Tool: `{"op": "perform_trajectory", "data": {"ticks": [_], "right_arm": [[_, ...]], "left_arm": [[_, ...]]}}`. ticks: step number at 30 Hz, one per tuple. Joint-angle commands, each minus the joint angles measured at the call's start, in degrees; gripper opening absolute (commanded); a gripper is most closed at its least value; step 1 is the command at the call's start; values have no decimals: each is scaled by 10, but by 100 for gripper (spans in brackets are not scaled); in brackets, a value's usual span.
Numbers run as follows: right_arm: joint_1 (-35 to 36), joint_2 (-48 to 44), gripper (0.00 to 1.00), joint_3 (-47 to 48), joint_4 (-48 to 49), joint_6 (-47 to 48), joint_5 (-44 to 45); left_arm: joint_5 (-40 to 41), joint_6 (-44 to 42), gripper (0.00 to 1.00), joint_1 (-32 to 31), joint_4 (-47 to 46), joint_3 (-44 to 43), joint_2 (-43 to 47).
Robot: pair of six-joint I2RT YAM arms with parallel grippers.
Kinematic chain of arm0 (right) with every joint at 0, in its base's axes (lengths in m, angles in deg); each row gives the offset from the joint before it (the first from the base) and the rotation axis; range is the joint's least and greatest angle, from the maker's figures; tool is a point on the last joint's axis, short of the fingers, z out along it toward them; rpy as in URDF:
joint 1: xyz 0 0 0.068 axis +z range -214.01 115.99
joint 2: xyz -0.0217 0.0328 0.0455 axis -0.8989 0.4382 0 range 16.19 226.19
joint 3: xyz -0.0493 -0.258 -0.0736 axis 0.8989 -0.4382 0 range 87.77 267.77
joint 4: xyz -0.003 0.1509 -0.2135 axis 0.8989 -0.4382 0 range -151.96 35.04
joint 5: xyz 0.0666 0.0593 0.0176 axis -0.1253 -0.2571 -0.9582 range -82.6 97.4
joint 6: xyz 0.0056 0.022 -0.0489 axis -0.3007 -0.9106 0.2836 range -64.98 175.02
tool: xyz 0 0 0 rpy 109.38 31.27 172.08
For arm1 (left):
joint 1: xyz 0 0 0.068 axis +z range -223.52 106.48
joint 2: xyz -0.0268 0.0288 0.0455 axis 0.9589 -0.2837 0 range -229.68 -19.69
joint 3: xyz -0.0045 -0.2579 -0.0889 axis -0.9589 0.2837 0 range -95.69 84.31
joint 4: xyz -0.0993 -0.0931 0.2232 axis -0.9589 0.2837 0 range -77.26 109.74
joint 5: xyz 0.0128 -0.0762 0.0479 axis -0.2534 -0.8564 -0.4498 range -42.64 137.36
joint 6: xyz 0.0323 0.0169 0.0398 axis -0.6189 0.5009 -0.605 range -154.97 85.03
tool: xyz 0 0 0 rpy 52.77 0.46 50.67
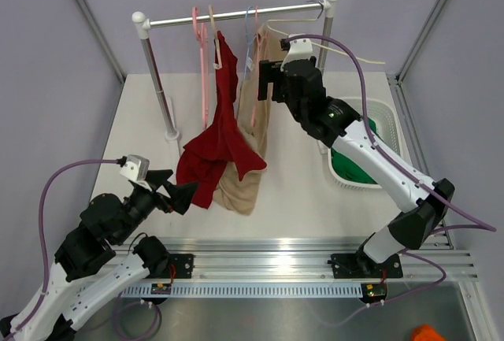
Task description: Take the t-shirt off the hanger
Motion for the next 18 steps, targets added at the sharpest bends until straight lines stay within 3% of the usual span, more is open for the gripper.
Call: {"op": "perform_trajectory", "data": {"ticks": [1,18], "right_arm": [[3,-7,92,-30,13,-6,30],[36,-142,88,-144,46,-34,-4]], "left_arm": [[11,-6,99,3,-27,0,-6],[59,0,99,9,-25,0,-2]]}}
